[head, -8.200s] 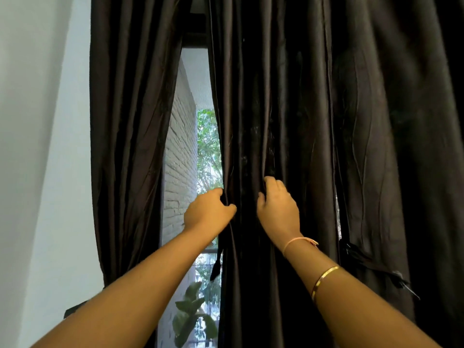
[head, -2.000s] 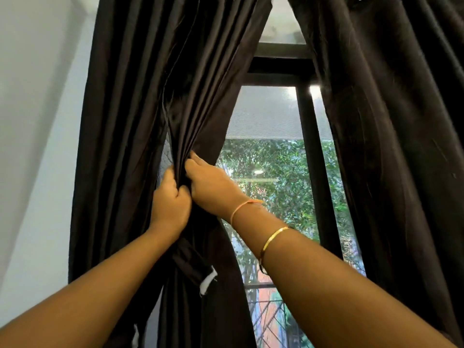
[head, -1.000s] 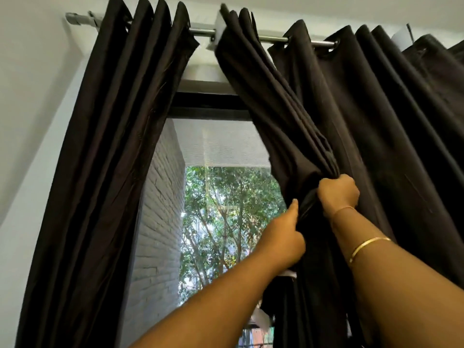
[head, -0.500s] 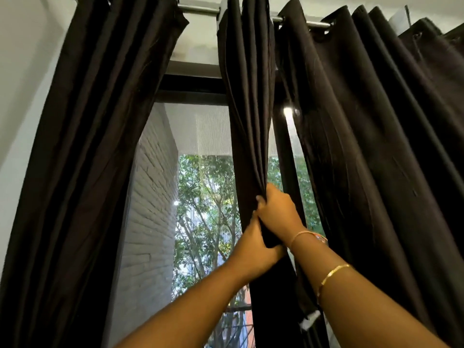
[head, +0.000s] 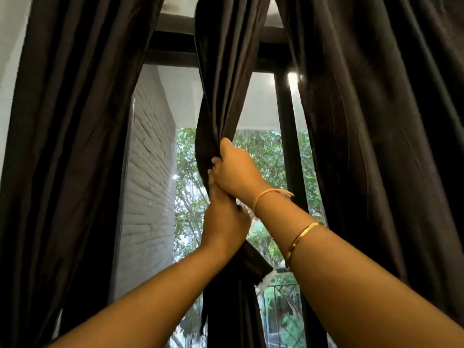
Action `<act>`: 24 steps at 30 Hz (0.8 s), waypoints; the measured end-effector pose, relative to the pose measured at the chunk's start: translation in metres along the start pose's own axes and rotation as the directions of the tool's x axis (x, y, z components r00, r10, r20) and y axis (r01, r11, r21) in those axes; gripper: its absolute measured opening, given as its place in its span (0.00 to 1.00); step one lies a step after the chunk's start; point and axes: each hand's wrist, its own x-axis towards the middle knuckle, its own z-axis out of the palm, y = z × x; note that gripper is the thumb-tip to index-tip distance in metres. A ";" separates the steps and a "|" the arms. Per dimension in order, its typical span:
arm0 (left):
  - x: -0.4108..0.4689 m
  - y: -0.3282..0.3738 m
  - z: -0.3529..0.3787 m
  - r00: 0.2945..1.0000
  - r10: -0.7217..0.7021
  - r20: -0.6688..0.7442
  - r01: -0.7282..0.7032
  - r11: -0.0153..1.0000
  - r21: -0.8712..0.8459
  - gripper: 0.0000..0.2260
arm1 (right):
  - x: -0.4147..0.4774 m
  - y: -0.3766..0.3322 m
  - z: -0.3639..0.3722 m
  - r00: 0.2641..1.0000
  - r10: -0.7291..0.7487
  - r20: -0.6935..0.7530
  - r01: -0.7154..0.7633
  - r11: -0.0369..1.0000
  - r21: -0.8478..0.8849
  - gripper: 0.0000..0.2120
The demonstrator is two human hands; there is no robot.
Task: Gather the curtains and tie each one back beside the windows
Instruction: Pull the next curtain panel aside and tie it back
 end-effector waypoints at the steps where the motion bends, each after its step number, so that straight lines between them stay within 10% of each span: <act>1: 0.001 0.002 -0.002 0.999 0.016 0.050 -0.017 1.000 0.004 0.30 | -0.001 0.005 -0.002 1.000 0.027 0.006 -0.027 1.000 -0.002 0.09; 4: 0.000 -0.003 -0.006 0.946 0.040 0.321 -0.037 0.999 -0.016 0.28 | -0.010 0.030 -0.009 0.987 0.156 0.045 -0.155 0.988 -0.020 0.05; 14: -0.010 -0.016 -0.028 0.567 -0.121 0.815 0.526 0.815 -0.245 0.36 | -0.030 0.058 -0.030 0.945 0.297 0.135 -0.306 0.951 0.048 0.13; 19: -0.026 -0.025 -0.028 0.578 -0.176 0.797 0.677 0.649 -0.348 0.13 | -0.049 0.062 -0.027 0.930 0.322 0.177 -0.351 0.921 0.168 0.14; 24: -0.033 -0.033 -0.038 0.546 -0.209 0.811 0.774 0.496 -0.393 0.11 | -0.059 0.063 -0.024 0.923 0.315 0.220 -0.373 0.874 0.311 0.15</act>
